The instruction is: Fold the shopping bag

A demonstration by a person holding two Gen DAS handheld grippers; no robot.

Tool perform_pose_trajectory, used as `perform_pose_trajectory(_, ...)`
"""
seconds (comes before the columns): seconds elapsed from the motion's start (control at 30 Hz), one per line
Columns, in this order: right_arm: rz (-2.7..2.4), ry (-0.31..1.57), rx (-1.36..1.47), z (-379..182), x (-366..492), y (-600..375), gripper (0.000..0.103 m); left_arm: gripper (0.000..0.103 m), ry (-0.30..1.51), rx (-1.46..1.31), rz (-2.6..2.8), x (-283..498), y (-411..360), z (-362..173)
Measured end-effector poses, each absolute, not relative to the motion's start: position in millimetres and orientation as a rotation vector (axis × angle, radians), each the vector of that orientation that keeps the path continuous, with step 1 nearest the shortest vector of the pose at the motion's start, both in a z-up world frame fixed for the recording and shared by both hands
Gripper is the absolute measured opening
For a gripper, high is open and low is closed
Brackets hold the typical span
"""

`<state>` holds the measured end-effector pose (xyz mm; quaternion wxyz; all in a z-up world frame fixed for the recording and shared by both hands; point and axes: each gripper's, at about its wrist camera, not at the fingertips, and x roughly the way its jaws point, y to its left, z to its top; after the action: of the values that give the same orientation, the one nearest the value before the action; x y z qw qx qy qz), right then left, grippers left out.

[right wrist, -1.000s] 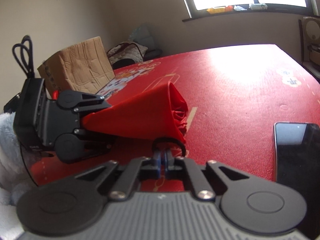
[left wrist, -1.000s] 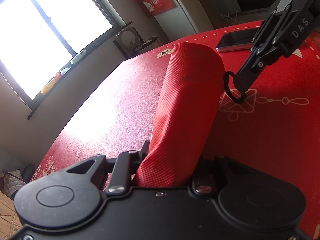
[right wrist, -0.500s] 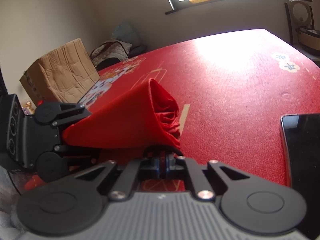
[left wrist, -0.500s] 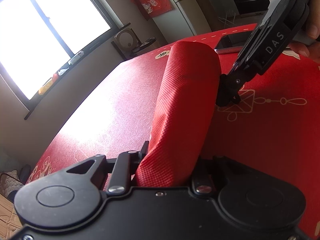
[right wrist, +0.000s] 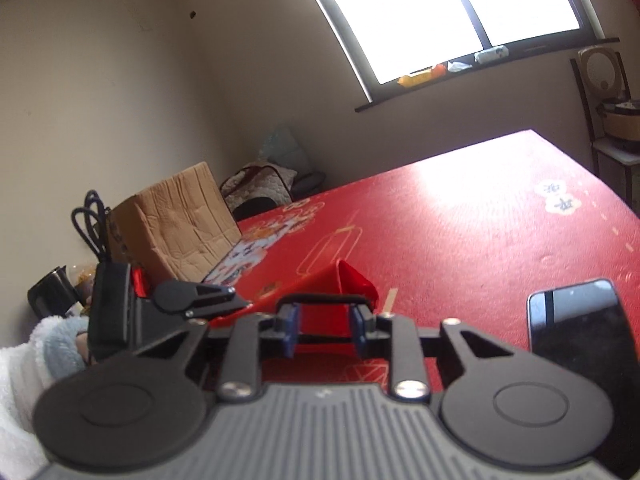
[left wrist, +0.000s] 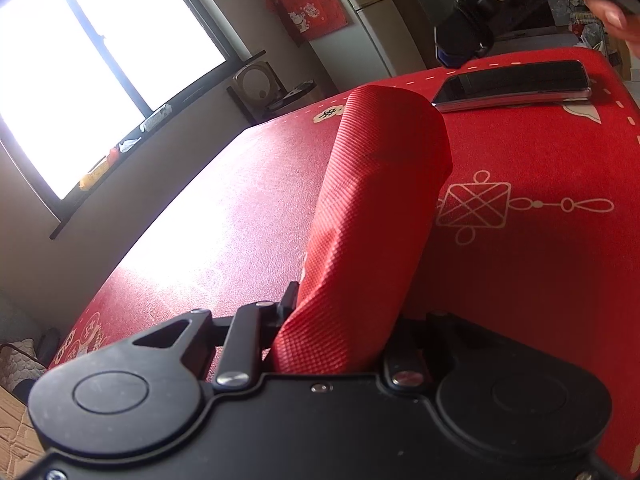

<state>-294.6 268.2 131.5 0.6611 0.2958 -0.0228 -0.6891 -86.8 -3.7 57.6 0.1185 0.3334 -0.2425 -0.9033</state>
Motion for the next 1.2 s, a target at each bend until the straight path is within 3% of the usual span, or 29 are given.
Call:
perform_pose_trajectory(0.17,-1.539,0.126,0.608,145,-288,257,0.027,0.018,-0.734,0.939,-2.65,-82,-2,53)
perform_pose_trajectory(0.33,-1.476,0.304,0.369,150,-273,256,0.027,0.018,-0.768,0.911,-2.67,-76,-2,49)
perform_pose_trajectory(0.67,-1.211,0.537,0.473,140,-287,221,0.028,0.018,-0.766,0.904,-2.696,-71,-6,48)
perform_pose_trajectory(1.0,-1.122,0.61,0.373,153,-280,204,0.03,0.018,-0.79,0.888,-2.729,-66,-10,50)
perform_pose_trajectory(1.2,-1.082,0.65,0.458,147,-280,186,0.033,0.018,-0.792,0.889,-2.733,-63,-14,50)
